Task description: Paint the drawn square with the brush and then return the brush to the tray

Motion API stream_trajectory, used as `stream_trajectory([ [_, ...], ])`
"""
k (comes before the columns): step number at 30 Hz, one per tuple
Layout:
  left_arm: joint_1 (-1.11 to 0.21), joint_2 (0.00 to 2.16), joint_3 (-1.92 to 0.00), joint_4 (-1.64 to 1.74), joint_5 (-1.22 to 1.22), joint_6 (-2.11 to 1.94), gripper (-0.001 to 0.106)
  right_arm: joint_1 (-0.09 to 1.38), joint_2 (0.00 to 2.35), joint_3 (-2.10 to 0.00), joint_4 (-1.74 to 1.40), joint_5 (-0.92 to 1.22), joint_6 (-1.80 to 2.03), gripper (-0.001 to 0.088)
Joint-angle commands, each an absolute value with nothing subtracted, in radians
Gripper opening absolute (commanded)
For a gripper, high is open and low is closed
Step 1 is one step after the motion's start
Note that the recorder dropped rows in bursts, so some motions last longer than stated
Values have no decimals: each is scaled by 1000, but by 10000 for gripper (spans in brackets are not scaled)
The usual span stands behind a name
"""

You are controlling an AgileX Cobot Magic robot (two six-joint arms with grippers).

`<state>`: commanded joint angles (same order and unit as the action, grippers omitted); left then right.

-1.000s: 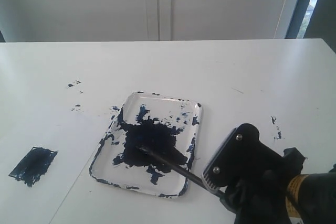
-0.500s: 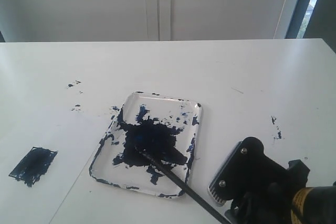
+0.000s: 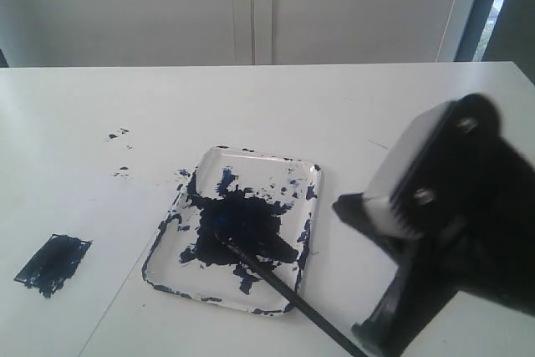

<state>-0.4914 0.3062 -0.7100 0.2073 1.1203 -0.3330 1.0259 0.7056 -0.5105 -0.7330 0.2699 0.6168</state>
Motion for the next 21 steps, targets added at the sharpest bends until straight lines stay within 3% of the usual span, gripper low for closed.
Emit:
stream_trajectory([
  [12, -482, 162, -710, 41, 1211, -279, 131, 1018, 228, -421, -732, 156, 788, 0],
  [21, -354, 78, -706, -168, 1221, -116, 131, 1018, 40, -233, -730, -25, 816, 0],
])
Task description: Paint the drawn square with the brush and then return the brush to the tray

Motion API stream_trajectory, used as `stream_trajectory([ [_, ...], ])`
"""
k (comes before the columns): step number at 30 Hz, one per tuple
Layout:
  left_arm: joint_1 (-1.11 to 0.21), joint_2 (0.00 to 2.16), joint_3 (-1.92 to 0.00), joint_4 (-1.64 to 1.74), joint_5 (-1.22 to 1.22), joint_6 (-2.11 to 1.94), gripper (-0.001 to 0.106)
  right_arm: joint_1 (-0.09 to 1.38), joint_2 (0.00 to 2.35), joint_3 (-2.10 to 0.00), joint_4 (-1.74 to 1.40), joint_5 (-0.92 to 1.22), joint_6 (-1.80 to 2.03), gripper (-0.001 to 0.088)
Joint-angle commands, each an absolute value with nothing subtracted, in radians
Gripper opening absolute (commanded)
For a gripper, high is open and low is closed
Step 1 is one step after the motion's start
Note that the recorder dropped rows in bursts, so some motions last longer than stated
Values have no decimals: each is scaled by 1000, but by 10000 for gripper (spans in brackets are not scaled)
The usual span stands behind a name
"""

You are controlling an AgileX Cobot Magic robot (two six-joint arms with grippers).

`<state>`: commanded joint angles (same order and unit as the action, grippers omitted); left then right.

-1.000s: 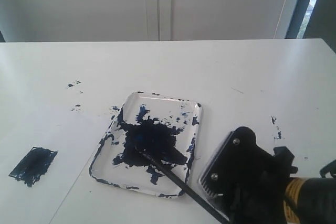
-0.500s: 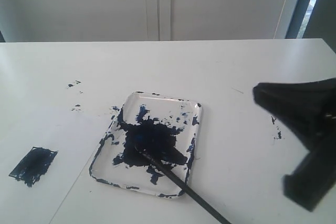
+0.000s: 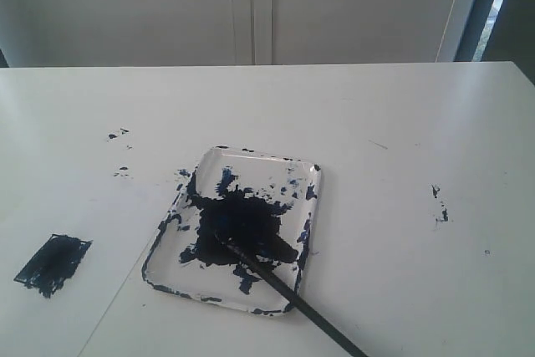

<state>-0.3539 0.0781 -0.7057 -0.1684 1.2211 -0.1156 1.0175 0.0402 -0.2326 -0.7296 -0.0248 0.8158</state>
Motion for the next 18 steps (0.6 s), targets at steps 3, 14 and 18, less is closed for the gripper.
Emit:
stream_trajectory([
  [3, -282, 49, -669, -286, 1221, -23, 131, 1018, 36, -146, -736, -118, 810, 0],
  [14, -101, 11, -546, -393, 642, 322, 131, 1018, 36, -68, -784, -103, 734, 0],
  [18, -101, 38, -457, -381, 528, 383, 131, 1018, 36, -68, -784, -7, 731, 0],
])
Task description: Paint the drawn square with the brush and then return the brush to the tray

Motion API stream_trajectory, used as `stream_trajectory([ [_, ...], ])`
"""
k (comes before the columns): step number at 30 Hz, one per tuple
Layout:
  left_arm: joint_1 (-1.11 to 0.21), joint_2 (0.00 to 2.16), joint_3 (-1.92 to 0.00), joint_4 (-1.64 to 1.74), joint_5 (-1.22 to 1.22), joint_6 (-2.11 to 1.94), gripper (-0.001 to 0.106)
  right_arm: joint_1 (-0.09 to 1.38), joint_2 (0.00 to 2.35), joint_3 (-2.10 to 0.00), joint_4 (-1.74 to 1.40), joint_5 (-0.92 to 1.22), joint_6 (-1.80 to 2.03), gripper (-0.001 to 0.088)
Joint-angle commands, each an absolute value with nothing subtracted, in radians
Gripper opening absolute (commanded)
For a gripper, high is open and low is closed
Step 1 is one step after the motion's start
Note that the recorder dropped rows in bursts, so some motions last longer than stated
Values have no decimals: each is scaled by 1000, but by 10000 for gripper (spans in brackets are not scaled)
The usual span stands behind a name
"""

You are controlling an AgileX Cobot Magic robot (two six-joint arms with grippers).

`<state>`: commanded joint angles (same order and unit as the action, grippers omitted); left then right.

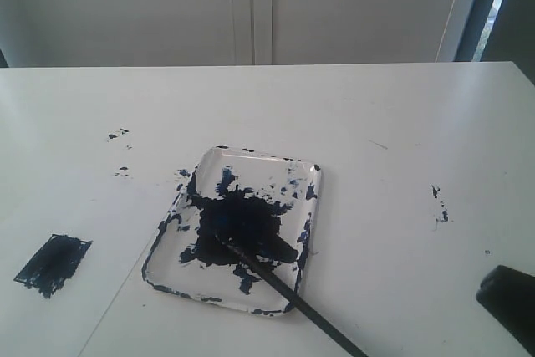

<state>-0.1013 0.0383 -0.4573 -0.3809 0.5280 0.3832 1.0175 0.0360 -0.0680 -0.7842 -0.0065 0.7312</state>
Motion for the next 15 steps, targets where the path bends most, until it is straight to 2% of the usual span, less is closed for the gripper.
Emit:
stream_trajectory([
  [4, -101, 93, -269, -228, 498, 399, 131, 1018, 36, -68, -784, 151, 657, 0],
  [8, -101, 98, -261, -239, 385, 399, 131, 1018, 36, -68, -784, 128, 656, 0],
  [15, -101, 98, -261, -239, 378, 399, 131, 1018, 36, -68, -784, 128, 656, 0],
])
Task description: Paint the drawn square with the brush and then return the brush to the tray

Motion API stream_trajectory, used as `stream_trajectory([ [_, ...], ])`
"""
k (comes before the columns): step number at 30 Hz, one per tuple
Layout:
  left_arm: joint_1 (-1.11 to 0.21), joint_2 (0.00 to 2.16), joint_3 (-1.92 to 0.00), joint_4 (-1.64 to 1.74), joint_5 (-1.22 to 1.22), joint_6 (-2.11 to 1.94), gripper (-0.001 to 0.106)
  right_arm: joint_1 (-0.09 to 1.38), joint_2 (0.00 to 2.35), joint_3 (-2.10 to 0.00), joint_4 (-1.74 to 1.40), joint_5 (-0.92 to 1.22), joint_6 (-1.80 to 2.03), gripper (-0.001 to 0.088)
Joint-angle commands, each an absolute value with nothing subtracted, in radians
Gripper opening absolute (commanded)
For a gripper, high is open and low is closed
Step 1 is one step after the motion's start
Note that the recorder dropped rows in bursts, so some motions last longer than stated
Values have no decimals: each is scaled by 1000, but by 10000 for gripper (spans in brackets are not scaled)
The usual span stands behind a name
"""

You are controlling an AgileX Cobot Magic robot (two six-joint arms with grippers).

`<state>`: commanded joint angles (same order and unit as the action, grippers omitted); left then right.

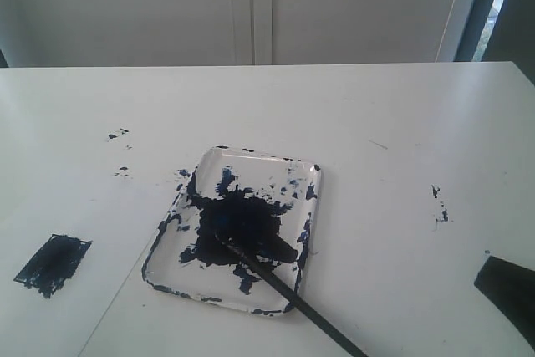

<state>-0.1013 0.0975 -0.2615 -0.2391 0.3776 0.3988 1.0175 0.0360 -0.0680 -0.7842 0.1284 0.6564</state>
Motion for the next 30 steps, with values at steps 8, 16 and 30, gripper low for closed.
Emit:
stream_trajectory([
  [8, -99, 81, -240, -177, 367, 399, 131, 1018, 36, -56, -784, 126, 656, 0],
  [16, -78, 0, -186, -74, 395, 399, 131, 1015, 32, -2, -453, 233, 656, 0],
  [30, -78, 0, -143, -63, 386, 399, 131, 927, 32, 0, 33, 322, 656, 0],
])
